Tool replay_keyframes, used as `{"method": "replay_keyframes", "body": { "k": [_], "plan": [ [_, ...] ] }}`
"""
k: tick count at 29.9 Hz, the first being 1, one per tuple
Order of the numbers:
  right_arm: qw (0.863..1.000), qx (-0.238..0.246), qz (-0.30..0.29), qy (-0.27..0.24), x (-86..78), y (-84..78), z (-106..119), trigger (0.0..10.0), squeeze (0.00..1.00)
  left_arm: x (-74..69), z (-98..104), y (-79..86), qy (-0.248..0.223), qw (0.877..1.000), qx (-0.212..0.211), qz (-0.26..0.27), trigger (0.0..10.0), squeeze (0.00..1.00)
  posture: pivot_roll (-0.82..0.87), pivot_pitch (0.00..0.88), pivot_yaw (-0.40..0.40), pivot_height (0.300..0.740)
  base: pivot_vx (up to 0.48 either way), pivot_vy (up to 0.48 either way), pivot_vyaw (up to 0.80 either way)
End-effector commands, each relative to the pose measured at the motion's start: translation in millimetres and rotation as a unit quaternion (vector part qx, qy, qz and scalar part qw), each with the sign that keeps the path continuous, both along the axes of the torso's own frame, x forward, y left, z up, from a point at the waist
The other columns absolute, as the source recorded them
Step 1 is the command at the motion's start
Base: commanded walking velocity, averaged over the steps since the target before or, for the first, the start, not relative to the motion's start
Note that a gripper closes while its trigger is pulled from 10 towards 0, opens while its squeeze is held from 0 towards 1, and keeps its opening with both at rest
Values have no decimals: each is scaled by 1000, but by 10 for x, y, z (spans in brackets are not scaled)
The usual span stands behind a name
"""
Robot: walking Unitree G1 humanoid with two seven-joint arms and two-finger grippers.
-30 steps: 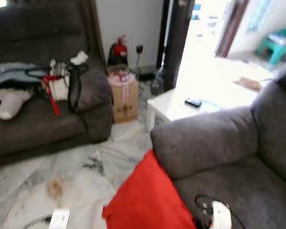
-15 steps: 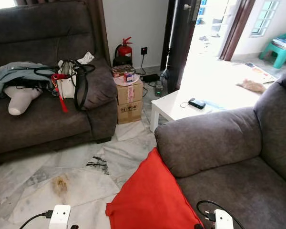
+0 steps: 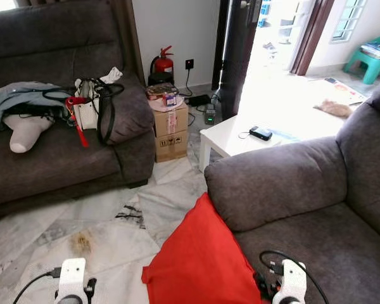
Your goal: Move the pillow to the sofa from floor
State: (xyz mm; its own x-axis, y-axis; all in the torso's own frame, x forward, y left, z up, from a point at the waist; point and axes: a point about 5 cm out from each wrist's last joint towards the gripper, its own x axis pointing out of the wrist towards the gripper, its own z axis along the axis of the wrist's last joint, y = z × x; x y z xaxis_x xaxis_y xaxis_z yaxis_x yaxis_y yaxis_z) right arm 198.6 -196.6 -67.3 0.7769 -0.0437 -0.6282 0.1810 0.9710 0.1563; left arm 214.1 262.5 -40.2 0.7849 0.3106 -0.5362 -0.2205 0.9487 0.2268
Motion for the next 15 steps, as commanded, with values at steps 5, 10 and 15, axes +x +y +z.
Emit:
{"method": "replay_keyframes", "body": {
  "k": [5,10,15],
  "plan": [
    [980,-19,-20,-200,695,-28,619,10000,0,604,734,66,-207,975,74,-36,10000,0,48,0,6,740,0,0,0],
    [966,-39,-33,-252,811,-96,800,10000,0,738,959,-26,-276,955,84,-64,10000,0,44,0,-21,740,0,0,0],
    [954,-50,-31,-294,871,-133,936,10000,0,781,1055,-125,-302,944,93,-95,10000,0,13,0,-22,740,0,0,0]
  ]
}}
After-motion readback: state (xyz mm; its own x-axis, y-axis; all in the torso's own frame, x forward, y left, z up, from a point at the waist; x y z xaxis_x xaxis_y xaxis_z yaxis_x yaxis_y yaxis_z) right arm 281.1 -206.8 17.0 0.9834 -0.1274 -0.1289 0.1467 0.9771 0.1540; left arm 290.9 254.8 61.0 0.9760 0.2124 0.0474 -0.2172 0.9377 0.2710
